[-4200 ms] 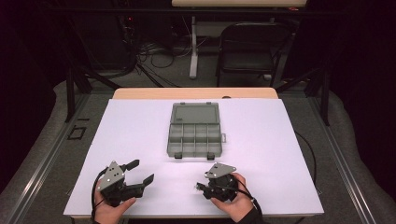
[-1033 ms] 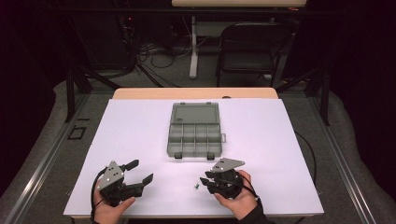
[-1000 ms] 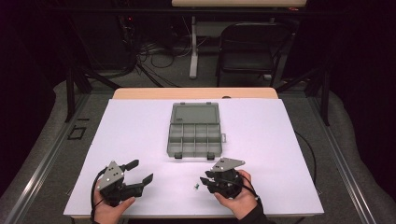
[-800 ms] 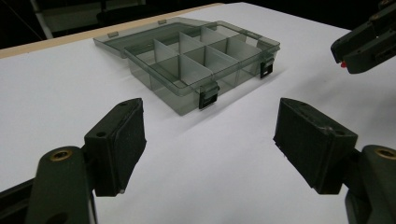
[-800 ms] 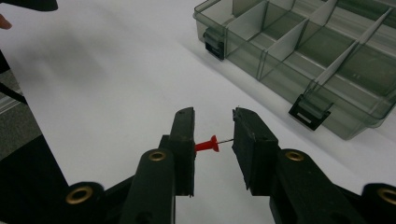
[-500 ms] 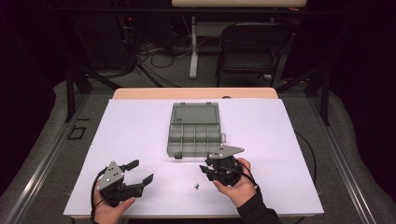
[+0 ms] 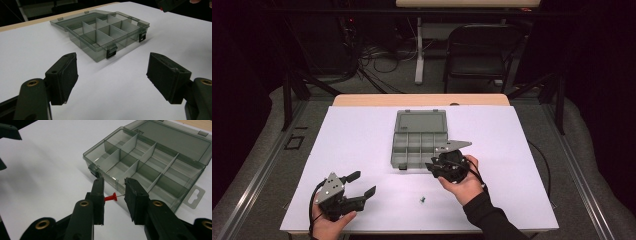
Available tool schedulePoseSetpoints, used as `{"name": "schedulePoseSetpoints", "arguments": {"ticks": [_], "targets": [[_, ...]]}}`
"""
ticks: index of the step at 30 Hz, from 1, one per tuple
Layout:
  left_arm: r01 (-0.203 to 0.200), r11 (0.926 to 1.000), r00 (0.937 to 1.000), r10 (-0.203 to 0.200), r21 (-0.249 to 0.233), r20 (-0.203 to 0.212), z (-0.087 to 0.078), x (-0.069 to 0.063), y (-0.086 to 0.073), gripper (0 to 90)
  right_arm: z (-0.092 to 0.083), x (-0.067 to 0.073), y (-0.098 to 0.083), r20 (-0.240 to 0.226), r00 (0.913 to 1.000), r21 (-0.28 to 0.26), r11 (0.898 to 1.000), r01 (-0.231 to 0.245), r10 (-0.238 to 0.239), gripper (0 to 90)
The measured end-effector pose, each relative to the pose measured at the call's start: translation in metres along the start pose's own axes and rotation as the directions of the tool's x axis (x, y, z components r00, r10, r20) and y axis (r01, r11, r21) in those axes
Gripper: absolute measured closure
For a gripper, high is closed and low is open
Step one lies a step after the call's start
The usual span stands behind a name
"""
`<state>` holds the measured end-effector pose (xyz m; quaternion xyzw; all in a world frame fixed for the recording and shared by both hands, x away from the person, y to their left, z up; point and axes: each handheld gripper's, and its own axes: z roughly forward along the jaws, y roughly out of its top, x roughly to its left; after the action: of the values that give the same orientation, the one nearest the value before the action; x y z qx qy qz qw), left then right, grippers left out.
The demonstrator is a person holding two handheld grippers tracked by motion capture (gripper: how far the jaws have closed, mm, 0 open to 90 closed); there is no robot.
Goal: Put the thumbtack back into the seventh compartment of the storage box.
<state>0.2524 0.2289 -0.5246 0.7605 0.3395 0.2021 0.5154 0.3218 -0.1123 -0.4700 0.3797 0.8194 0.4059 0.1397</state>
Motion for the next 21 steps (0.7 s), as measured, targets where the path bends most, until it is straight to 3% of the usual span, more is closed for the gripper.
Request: {"name": "schedulePoseSetpoints", "arguments": {"ticks": [7,21], "targets": [[-0.001,1.0000,1.0000,0.001,0.002,-0.004,-0.001,0.001,0.000,24.4,0.009,-0.007,0.009,0.022,0.9996,0.010,1.000,-0.015,0.015,69.4],[-0.001,1.0000,1.0000,0.001,0.003,-0.004,0.000,0.002,0.000,24.4,0.051,-0.023,0.013,0.092,0.9953,0.082,0.996,-0.039,0.032,69.4]]}}
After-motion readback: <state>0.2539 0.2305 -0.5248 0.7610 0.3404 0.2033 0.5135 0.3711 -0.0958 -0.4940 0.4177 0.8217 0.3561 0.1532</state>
